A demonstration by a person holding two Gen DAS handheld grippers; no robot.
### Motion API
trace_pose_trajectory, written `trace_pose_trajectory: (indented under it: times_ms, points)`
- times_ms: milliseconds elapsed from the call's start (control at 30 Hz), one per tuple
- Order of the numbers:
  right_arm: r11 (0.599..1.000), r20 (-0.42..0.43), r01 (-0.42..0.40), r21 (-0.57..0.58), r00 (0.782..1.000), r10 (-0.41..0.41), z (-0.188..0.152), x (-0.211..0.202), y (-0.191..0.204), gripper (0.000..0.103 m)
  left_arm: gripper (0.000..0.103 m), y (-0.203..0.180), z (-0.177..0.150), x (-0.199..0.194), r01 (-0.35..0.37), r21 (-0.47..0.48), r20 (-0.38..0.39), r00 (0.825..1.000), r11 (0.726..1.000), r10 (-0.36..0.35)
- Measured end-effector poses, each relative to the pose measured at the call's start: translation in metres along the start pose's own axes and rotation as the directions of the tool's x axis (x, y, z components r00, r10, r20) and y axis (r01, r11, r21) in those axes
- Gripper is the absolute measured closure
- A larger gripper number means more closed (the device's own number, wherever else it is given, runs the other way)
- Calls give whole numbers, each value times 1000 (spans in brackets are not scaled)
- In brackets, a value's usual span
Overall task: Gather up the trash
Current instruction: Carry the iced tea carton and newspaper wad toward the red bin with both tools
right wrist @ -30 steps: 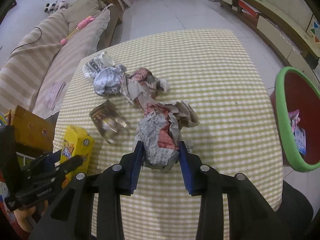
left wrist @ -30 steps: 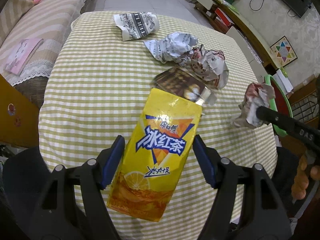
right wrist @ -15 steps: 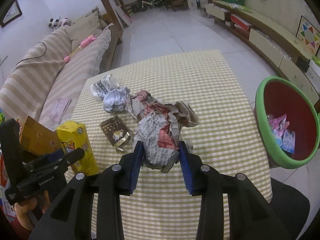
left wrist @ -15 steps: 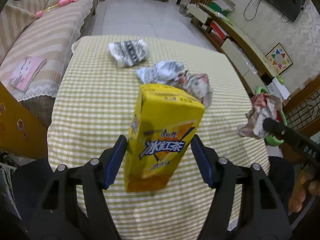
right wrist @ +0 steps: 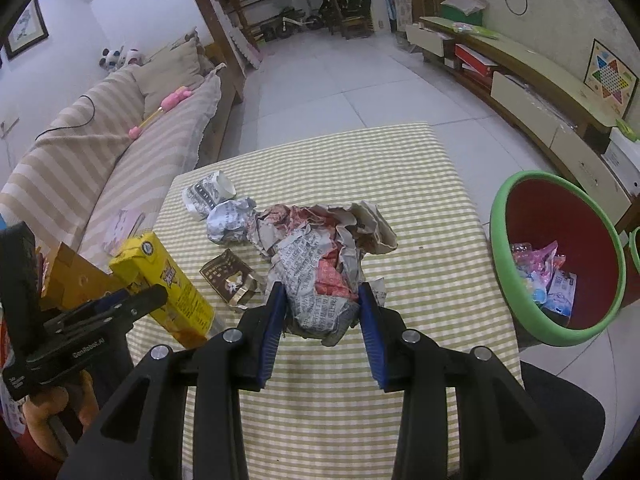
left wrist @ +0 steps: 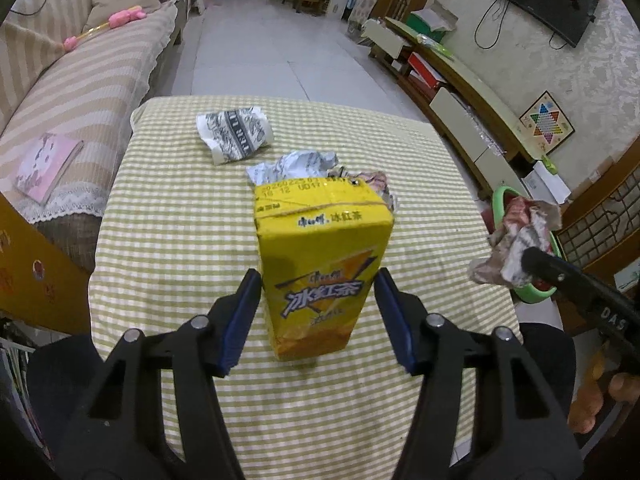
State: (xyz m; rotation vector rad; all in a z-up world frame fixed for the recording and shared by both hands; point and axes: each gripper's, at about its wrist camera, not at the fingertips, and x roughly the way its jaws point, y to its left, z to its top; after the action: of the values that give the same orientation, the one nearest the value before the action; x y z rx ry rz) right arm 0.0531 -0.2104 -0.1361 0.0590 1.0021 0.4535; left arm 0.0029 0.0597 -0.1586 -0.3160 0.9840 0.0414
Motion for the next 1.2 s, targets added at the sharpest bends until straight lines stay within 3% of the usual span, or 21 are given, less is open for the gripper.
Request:
trace_pose_trajectory:
  times_ms: [200,633,1200]
  points:
    - [1000,-14,5,20,1000,-5,-4,1,-9,67,47,3,-4,7,1,-19,-20,1000,1000,-1]
    - [999,42,-4,51,999,2,1,-11,-15,66,47,-22,16,-28,20,36,103,994,999,-24]
    - [995,99,14,97,995,-24,6,-28,-37,66,47,-66,30,-29,91,107,127,986,990,-105]
